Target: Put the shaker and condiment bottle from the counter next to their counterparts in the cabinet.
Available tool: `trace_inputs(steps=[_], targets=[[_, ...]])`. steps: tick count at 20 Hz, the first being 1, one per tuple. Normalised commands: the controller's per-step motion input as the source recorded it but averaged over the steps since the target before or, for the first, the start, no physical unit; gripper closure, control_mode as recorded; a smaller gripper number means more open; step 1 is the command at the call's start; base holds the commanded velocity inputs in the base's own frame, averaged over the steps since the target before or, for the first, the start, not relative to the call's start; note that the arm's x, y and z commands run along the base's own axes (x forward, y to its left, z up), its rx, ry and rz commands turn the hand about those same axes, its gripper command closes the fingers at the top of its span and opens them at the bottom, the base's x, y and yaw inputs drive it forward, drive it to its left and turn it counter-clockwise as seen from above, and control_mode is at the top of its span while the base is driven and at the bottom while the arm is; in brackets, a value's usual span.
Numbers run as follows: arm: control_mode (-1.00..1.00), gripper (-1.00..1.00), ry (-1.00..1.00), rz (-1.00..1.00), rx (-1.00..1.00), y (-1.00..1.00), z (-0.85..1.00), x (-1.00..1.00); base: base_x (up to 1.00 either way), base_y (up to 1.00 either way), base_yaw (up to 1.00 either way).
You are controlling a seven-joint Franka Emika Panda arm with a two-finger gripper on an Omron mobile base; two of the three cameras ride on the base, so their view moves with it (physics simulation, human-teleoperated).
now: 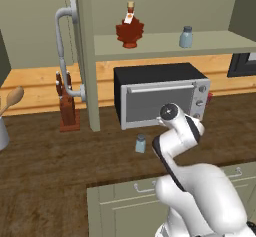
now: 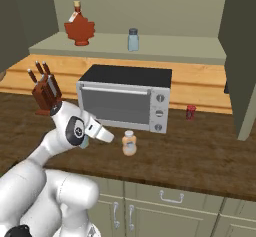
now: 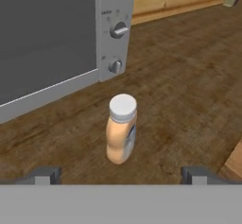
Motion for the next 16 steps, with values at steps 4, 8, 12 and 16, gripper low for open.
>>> trace_inputs(steps=[4, 8, 12, 16], targets=[[-1.00, -1.00, -0.03, 0.00, 0.00, -0.21, -0.36, 0.48, 0.00, 0.00, 0.00], [-1.00, -1.00, -0.08, 0.00, 0.00, -0.32, -0.38, 0.04, 0.00, 0.00, 0.00], [-1.00, -1.00, -0.05, 0.00, 0.01, -0.28, -0.29, -0.01, 0.00, 0.00, 0.00], [-1.00, -1.00, 0.00, 0.00, 0.00, 0.00, -0.13, 0.00, 0.00, 0.00, 0.00]])
